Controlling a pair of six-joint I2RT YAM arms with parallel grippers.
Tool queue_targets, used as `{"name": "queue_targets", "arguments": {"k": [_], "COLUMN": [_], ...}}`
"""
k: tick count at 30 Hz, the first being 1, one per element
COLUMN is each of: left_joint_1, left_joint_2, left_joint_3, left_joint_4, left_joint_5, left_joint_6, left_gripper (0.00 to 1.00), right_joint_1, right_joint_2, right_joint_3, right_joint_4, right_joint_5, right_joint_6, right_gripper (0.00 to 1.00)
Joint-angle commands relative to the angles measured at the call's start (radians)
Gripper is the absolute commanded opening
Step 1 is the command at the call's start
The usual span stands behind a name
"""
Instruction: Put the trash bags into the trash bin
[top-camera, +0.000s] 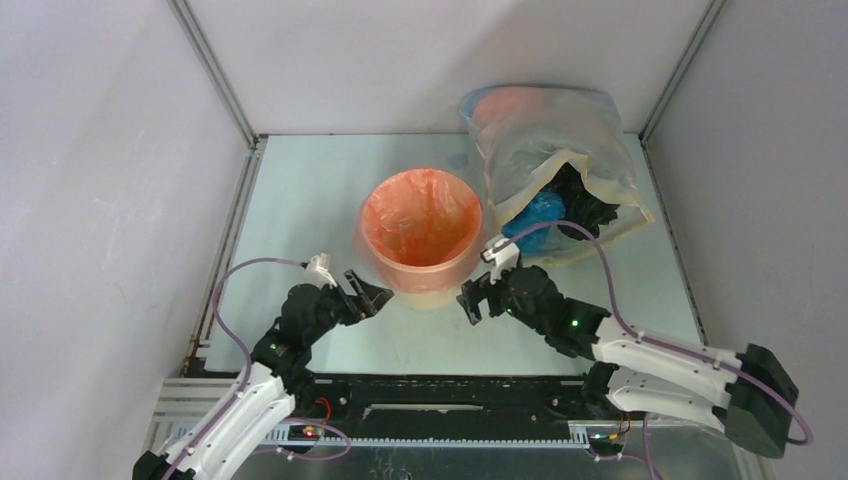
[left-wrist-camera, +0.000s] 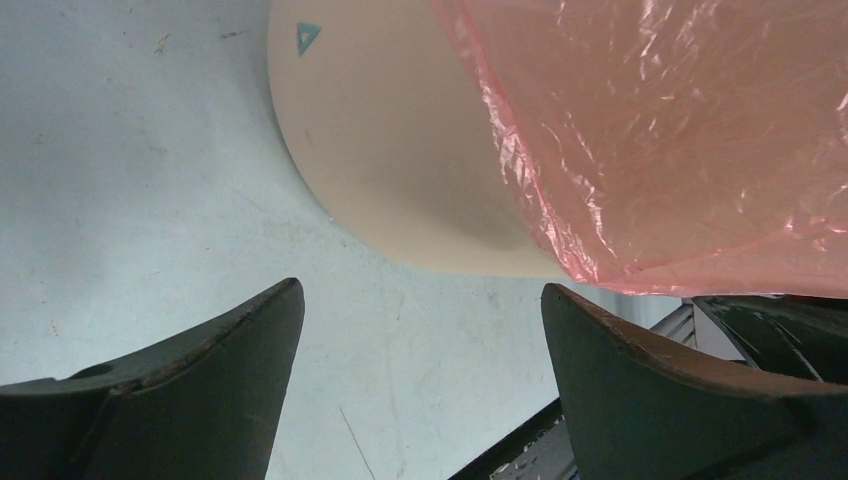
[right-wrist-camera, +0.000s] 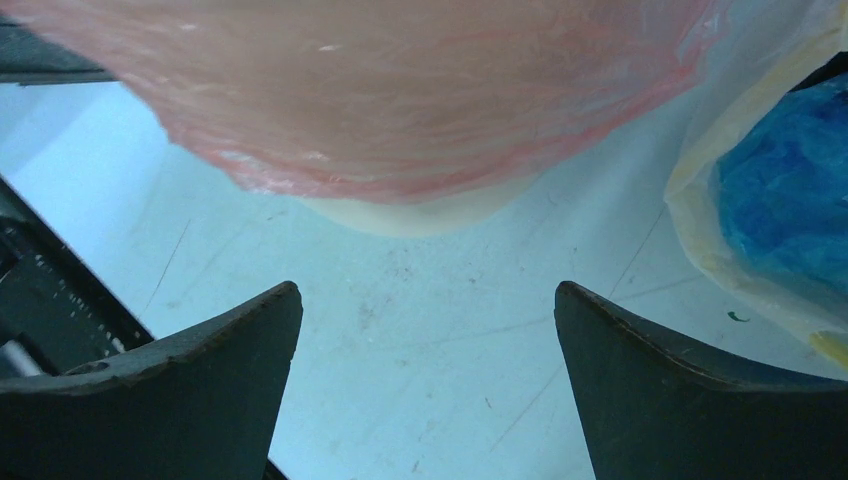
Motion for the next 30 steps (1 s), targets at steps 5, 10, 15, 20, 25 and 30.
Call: {"name": "queue_targets", "arguments": {"k": [5, 10, 15, 20, 25, 30], "left_joint_1": [0.005, 0.004, 0.005, 0.017, 0.091, 0.102], "left_joint_2": [0.082, 0.14, 0.214, 0.114, -0.014, -0.129], "left_joint_3": [-0.018, -0.021, 0.089, 0.1, 0.071, 0.049], "left_joint_4": [0.155, 0.286, 0.241, 0.1, -0.025, -0.012], "left_joint_5": [-0.049, -0.108, -0.136, -0.305, -0.39, -0.532], "left_joint_6": [0.042, 0.058, 0.11, 0.122, 0.108, 0.183], "left_gripper": [0.94, 0.94, 0.93, 0.94, 0.95, 0.96], "right_joint_1": [0.046, -0.007, -0.073, -0.077, -0.141, -0.272], "right_joint_2": [0.176, 0.248, 0.229, 0.104, -0.043, -0.195], "right_joint_3": [0.014, 0.046, 0.068, 0.051, -0.027, -0.076], "right_joint_4": [0.375, 0.417, 0.377, 0.265, 0.197, 0.161], "right_joint_5": [0.077, 0.076, 0.027, 0.147, 0.355, 0.365], "right_joint_6": [0.023, 0.06, 0.083, 0.043, 0.077, 0.014], "right_gripper": [1.0, 1.0, 1.0, 1.0, 1.0, 1.0]}}
